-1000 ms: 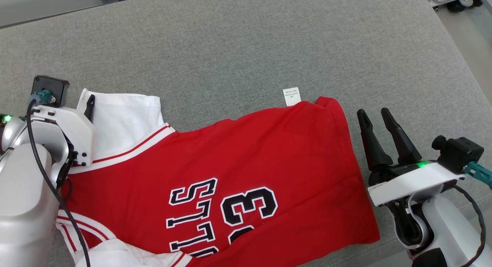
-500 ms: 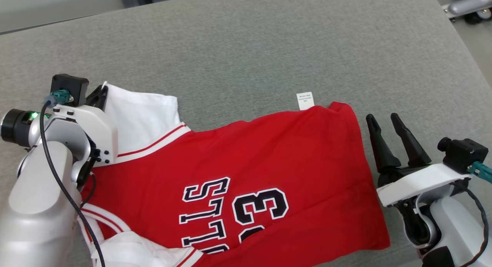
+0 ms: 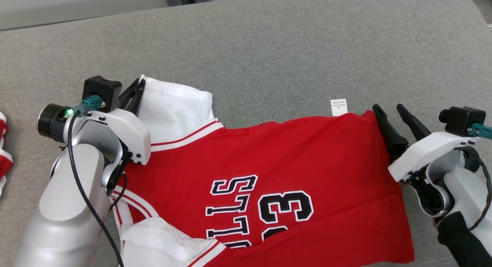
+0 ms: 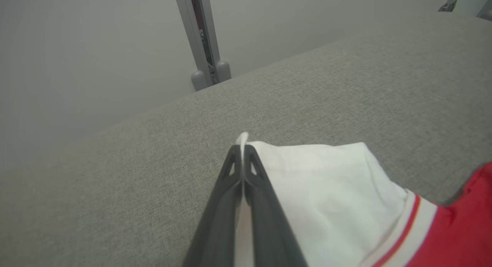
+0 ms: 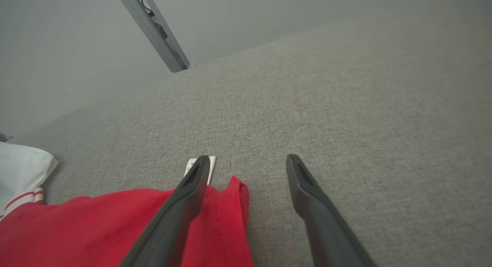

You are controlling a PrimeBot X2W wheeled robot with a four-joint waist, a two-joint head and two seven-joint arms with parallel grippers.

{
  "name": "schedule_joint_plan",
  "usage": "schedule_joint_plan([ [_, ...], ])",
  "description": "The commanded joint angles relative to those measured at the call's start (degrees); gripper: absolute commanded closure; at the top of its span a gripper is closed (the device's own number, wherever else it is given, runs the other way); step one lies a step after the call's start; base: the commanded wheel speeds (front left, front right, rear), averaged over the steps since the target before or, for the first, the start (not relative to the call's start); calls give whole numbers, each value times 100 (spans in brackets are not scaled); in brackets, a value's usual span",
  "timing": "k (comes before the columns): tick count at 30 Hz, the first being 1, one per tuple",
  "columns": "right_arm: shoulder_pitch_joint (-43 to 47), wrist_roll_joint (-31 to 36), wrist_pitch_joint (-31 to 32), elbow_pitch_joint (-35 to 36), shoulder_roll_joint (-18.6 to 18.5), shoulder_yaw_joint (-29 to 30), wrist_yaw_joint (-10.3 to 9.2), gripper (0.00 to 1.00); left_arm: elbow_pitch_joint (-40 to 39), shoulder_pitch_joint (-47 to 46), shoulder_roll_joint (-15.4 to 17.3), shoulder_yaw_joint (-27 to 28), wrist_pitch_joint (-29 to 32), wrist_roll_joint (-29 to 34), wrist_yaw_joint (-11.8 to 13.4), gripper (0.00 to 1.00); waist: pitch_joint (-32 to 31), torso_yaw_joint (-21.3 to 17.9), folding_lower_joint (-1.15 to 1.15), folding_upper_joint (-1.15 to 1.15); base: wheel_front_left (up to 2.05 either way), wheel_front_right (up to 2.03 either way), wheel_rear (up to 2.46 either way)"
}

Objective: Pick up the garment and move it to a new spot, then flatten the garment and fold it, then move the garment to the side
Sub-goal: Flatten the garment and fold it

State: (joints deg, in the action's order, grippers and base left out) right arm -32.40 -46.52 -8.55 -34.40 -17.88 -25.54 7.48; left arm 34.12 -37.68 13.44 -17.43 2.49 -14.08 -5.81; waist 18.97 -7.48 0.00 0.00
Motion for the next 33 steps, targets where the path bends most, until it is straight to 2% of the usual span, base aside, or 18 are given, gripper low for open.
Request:
schedule_joint_plan([
  [1,-119,-93,140,-136,-74,-91,3,0,-45,106,-15,-16,-9,-20,12,100,-10,69,0,0,0,0,0],
  [5,-327,-276,449,-501,-154,-387,3,0,-159,107,-54,-83,6,-34,15,100,-13,148,0,0,0,0,0],
  [10,-501,-409,529,-812,-172,-637,3,0,-259,97,-58,-139,39,-69,19,100,22,195,0,0,0,0,0],
  [25,-951,-279,161,-1157,-352,-1718,3,0,-436,39,-39,-225,126,-149,63,100,167,222,0,0,0,0,0],
  [26,-966,-302,148,-1187,-353,-1770,3,7,-441,42,-36,-231,127,-154,68,100,170,227,0,0,0,0,0],
  [27,-996,-326,121,-1211,-361,-1824,3,58,-444,43,-33,-238,125,-153,67,100,172,232,0,0,0,0,0],
  [28,-1030,-344,85,-1220,-368,-1866,3,100,-445,45,-32,-244,123,-152,70,100,171,236,0,0,0,0,0],
  [33,-1059,-626,-131,-1285,-379,-1902,2,100,-438,58,-34,-252,98,-202,95,100,143,246,0,0,0,0,0],
])
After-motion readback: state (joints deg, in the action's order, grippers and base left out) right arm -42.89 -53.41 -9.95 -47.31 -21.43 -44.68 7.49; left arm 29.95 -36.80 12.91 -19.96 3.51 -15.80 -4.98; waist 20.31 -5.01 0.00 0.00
